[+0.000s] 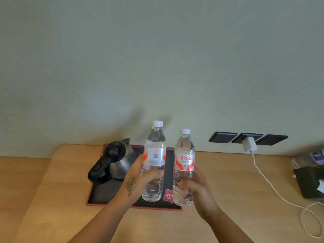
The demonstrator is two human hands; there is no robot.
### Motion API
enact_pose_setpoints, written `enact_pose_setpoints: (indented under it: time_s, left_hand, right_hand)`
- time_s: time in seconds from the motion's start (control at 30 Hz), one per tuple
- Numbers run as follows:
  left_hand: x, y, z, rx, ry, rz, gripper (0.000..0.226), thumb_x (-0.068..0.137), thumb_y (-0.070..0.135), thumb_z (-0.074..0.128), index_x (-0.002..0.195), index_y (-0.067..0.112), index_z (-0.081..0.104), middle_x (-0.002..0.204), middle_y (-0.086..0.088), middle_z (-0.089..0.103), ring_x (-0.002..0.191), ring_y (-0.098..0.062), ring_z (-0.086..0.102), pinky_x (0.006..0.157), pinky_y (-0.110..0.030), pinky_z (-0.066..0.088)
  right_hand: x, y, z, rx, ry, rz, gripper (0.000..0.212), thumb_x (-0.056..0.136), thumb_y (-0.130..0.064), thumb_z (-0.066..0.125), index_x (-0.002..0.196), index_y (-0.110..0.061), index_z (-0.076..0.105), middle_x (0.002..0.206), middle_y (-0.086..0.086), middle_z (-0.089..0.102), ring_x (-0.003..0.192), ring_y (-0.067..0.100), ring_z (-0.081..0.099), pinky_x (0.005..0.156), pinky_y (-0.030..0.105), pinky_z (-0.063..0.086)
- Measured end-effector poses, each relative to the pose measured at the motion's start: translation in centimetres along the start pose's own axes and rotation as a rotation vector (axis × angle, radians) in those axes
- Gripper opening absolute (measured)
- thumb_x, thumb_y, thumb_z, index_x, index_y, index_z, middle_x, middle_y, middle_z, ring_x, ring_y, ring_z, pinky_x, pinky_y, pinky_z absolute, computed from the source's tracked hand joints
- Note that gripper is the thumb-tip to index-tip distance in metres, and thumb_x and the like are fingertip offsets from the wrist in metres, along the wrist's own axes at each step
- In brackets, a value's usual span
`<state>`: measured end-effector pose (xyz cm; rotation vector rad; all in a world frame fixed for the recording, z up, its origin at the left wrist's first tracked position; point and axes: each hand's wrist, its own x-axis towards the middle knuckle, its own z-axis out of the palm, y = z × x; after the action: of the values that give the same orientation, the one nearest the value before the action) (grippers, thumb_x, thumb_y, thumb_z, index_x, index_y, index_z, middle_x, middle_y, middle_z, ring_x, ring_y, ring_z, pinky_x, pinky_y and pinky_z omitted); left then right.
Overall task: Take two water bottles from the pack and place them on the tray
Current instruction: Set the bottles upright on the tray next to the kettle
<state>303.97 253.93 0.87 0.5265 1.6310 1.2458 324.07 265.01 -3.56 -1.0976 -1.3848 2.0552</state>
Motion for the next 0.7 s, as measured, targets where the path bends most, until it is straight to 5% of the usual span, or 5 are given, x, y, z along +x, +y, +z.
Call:
enact_pose_setpoints:
  time_s: [0.13, 0.27, 0.37, 0.57, 0.7]
  left_hand:
    - [4.1, 0.0, 0.6, 0.006, -0.011, 0.033, 0.067, 0.059, 0.044, 0.088, 0.124, 0.038, 0.069, 0.112, 0.008, 0.084, 0.104, -0.01, 0.08, 0.093, -0.039, 0.056]
    - [7.5, -1.4, 1.2, 0.004, -0.026, 0.064, 0.071, 0.063, 0.028, 0.091, 0.131, 0.023, 0.069, 0.117, -0.002, 0.085, 0.109, -0.021, 0.081, 0.101, -0.045, 0.058]
    - [9.8, -3.2, 1.5, 0.025, -0.038, 0.083, 0.069, 0.069, 0.018, 0.09, 0.134, 0.024, 0.066, 0.12, 0.0, 0.084, 0.113, -0.019, 0.08, 0.104, -0.044, 0.059]
    - [13.5, -6.0, 1.4, 0.08, -0.029, 0.134, 0.067, 0.066, 0.024, 0.094, 0.126, 0.041, 0.069, 0.12, 0.008, 0.084, 0.111, -0.01, 0.08, 0.09, -0.028, 0.061]
    - [16.0, -7.8, 1.3, 0.096, -0.013, 0.171, 0.066, 0.061, 0.022, 0.096, 0.12, 0.041, 0.073, 0.12, 0.003, 0.084, 0.112, -0.018, 0.081, 0.088, -0.031, 0.066]
  right_hand:
    - [3.4, 0.2, -0.7, -0.062, 0.019, -0.034, 0.065, 0.061, -0.017, 0.078, 0.125, -0.013, 0.071, 0.113, 0.019, 0.078, 0.099, 0.03, 0.075, 0.08, 0.035, 0.059]
    - [6.4, 1.3, -1.1, -0.108, 0.04, -0.054, 0.063, 0.069, -0.006, 0.076, 0.13, -0.018, 0.07, 0.122, 0.014, 0.079, 0.114, 0.035, 0.076, 0.098, 0.051, 0.06]
    - [8.3, 2.2, -1.3, -0.109, 0.062, -0.064, 0.065, 0.067, -0.005, 0.078, 0.13, -0.019, 0.07, 0.123, 0.012, 0.08, 0.113, 0.031, 0.077, 0.095, 0.047, 0.061]
    - [12.0, 4.5, -2.2, -0.133, 0.082, -0.085, 0.064, 0.065, 0.002, 0.078, 0.126, -0.013, 0.072, 0.118, 0.011, 0.082, 0.11, 0.03, 0.079, 0.095, 0.041, 0.06]
    - [13.7, 5.3, -2.9, -0.194, 0.079, -0.083, 0.067, 0.063, 0.001, 0.08, 0.128, -0.014, 0.069, 0.118, 0.009, 0.081, 0.111, 0.028, 0.078, 0.102, 0.047, 0.061]
